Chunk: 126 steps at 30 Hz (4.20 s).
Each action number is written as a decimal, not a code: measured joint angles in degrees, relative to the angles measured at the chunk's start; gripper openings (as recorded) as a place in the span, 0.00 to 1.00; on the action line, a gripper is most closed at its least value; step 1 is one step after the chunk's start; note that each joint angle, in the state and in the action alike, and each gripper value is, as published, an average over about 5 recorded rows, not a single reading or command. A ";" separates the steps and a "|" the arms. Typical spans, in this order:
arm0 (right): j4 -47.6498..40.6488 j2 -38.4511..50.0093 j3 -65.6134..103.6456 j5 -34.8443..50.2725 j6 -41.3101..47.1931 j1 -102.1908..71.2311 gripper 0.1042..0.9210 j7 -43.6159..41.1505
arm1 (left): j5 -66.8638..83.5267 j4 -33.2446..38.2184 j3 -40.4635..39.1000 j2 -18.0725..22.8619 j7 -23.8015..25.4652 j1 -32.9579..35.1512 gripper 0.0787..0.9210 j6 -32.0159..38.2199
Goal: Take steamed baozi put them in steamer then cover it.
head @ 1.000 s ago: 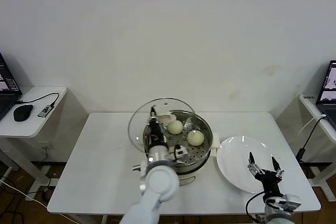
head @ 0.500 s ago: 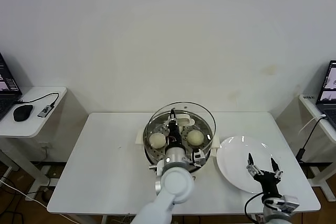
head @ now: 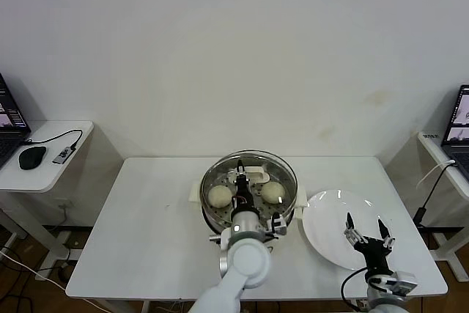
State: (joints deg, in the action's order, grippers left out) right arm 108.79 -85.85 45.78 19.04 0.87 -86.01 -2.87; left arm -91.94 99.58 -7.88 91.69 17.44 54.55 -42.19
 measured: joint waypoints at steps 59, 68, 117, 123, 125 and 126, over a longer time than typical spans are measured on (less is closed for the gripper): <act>0.35 -0.11 -0.11 -0.73 -0.33 -0.83 0.88 -0.09 | -0.27 6.68 -3.03 -2.78 3.92 3.75 0.82 0.01; 0.67 0.10 -0.23 -0.61 -0.38 -1.23 0.88 -0.39 | 3.54 12.92 -1.74 -4.81 5.01 6.74 0.88 0.00; 7.35 6.94 -7.87 -2.74 0.36 -15.39 0.88 0.19 | 88.76 19.66 40.84 -9.35 -15.55 44.24 0.88 37.24; 7.29 6.16 -8.06 -3.84 -0.48 -15.79 0.88 0.24 | 89.03 19.54 40.43 -8.96 -15.40 44.56 0.88 37.51; 7.35 5.91 -7.97 -4.22 -0.68 -15.86 0.88 0.27 | 89.14 19.58 40.53 -8.87 -15.35 44.55 0.88 37.57; 7.44 5.80 -7.92 -4.41 -0.72 -15.91 0.88 0.28 | 89.17 19.62 40.56 -8.85 -15.31 44.56 0.88 37.60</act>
State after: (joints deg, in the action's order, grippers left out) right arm 116.23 -80.05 37.86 14.63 0.15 -101.91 -2.59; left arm -2.77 119.20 32.68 82.84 2.13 99.11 -4.58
